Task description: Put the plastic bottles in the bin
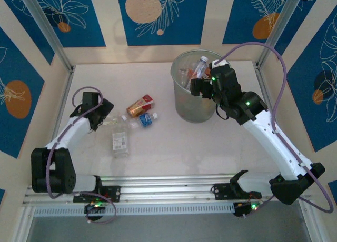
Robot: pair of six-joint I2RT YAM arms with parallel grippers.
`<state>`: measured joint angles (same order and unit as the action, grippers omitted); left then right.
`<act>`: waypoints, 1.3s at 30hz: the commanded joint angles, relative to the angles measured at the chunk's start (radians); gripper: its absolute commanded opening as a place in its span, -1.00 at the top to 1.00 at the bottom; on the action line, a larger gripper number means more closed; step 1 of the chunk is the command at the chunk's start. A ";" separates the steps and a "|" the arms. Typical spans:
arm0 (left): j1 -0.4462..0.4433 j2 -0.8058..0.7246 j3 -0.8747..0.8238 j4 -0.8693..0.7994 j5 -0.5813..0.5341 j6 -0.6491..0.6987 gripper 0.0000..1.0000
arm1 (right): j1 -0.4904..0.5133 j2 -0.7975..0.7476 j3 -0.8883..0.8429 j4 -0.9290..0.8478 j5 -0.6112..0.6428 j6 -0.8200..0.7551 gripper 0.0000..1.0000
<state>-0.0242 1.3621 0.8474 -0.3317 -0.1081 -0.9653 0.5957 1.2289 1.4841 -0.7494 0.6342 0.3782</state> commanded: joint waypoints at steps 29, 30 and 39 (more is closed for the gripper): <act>0.015 0.338 0.116 0.156 0.038 -0.078 -0.96 | 0.010 0.016 0.029 -0.026 -0.010 0.045 -0.99; 0.015 0.349 0.122 0.166 0.046 -0.078 -0.92 | 0.010 0.018 0.030 -0.025 -0.010 0.045 -0.98; 0.013 0.440 0.223 0.175 0.046 -0.064 -0.72 | 0.015 0.019 0.049 -0.039 -0.005 0.048 -0.98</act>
<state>-0.0223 1.7760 1.0183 -0.1635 -0.0620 -1.0412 0.6033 1.2480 1.4914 -0.7788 0.6270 0.4057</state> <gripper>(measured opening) 0.860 0.993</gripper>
